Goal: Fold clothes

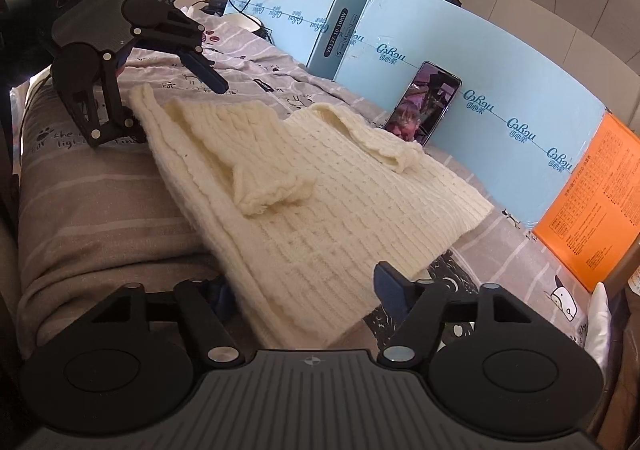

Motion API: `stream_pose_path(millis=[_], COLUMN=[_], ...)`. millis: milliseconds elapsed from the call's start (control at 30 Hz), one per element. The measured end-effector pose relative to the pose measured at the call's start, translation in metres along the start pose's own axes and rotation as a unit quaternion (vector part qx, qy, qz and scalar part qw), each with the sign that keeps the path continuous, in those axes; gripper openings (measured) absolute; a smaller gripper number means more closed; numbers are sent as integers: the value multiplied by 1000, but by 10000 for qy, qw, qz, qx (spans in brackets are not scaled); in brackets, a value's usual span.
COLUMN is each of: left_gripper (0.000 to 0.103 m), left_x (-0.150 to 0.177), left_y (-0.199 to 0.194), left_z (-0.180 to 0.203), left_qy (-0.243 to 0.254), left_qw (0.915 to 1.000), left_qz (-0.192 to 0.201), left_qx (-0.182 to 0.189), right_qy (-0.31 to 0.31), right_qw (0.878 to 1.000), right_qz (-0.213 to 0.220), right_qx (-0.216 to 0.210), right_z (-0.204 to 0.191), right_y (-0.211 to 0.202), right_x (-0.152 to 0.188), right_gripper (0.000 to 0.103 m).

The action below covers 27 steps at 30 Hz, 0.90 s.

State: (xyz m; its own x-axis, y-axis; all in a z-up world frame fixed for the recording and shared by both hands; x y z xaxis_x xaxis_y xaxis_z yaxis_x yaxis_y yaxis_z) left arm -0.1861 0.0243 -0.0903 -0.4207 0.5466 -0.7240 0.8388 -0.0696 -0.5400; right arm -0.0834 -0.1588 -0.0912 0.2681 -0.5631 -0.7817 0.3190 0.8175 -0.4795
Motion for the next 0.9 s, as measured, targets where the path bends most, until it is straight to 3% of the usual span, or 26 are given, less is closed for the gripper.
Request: stream_pose_path(millis=[33,67,133,367,633,900], left_gripper=[45,41,30,25,25,25], left_x=[-1,-1,-6,-24,-33,-41], left_y=[0,1,-1,-2,18,72], left_z=[0,-1,-6,-47,-115,-158], left_qy=[32,65,78,-135,-773,-1353], left_qw=[10000,9999,9998,9932,9835,9783], left_qz=[27,53,207,971,1455,1261], left_qx=[34,67,2,-632,-740,-938], right_qy=[22,-76,-304,-335,-30,508], right_qw=[10000,9999,9992,9914,9801,9804], right_qz=[11,62,231,1179,1831,1458], right_qx=[-70,-102,-121,449,770,1221], right_z=[2,-1,-5,35,87,134], right_y=[-2,-3,-6,-6,39,112], right_x=[1,0,-9,-50,-99,-109], right_gripper=[35,24,17,15,13,13])
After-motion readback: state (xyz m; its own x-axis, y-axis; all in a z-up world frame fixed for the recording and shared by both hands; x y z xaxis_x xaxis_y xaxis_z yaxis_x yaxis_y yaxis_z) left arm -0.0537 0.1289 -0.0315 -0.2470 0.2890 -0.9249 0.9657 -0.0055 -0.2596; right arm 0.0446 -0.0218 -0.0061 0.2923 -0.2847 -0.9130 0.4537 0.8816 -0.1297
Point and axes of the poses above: each gripper's, at about its wrist camera, not at the fingertips, and y roughly the way its jaws point, z to its right, x to its underside, the point moved 5 cm from there along y, roughly the way its jaws point, and after that the axes turned 7 degrees about x, right-handed, at the moved point
